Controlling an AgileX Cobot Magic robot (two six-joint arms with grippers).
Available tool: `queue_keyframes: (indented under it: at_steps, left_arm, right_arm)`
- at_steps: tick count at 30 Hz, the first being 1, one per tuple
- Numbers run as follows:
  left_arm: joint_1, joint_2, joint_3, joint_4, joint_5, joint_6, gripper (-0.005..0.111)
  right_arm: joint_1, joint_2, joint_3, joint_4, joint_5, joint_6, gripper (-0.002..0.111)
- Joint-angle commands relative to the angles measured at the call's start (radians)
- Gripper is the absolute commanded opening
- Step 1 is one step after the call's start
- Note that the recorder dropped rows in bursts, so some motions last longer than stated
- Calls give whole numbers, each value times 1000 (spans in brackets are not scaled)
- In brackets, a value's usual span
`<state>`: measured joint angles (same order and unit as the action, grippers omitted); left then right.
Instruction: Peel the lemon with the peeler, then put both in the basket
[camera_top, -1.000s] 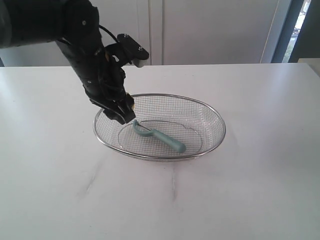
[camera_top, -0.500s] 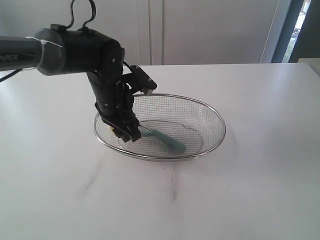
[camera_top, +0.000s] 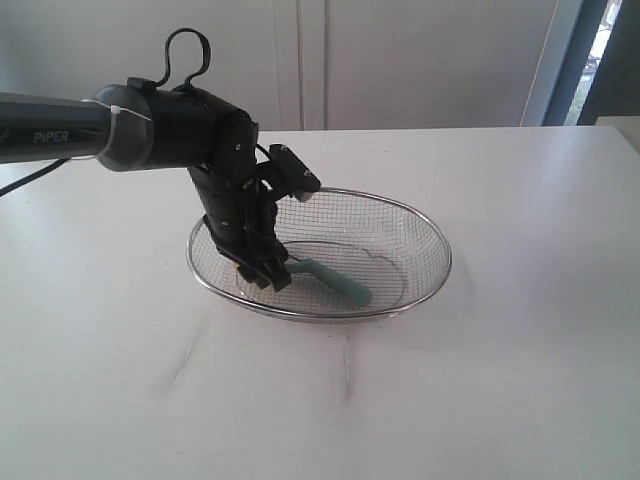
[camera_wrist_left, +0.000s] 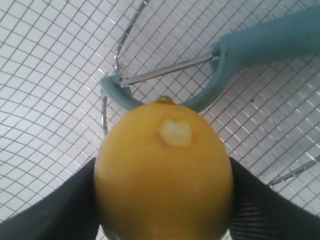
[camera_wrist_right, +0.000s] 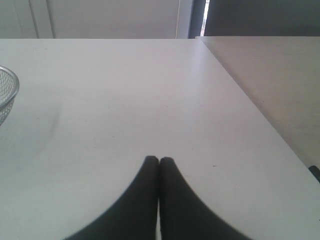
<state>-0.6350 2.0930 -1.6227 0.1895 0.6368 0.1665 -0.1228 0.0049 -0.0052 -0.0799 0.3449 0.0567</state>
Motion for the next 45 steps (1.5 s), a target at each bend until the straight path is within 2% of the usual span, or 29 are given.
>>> queue_keyframes:
  at_steps: [1,3,5,10,11,12,13,15,30,37,39,41,45]
  left_arm:
    - [-4,-9,-7,0,-3,-10,0]
    - [-4,-9,-7,0,-4,-10,4]
    - [-4,-9,-7,2,-5,-10,16]
    - [-4,-9,-7,2,-7,-10,63]
    - [-4,-9,-7,2,-7,-10,76]
    - [-4,-9,-7,2,-7,-10,83]
    - [-4,-9,-7,2,-7,-10,88]
    - [-4,-9,-7,7,-7,-10,91]
    - [-4,-88,-7,43,38,-10,91]
    - [-4,-146,-7,43,139,-10,88]
    - [-4,-164,-7,43,192,-10,78]
    - [-4,-182,-7,43,233,-10,61]
    - [-4,-222,-7,43,298,-12,17]
  right_arm:
    - [-8,-5,5,-2,-2,-7,0]
    - [-8,-5,5,-2,-2,-7,0]
    - [-8,-5,5,-2,-2,-7,0]
    - [-8,-5,5,-2,-2,-7,0]
    - [-8,-5,5,-2,-2,-7,0]
    - [-8,-5,5,-2,-2,-7,0]
    - [-8,-5,5,-2,-2,-7,0]
    - [-8,-5,5,-2,-2,-7,0]
    - [-8,-5,5,-2,-2,-7,0]
    - [-8,-5,5,-2,-2,-7,0]
    - [-8,-5,5,-2,-2,-7,0]
    - [-8,-5,5,-2,-2,-7,0]
    - [-8,-5,5,-2,-2,-7,0]
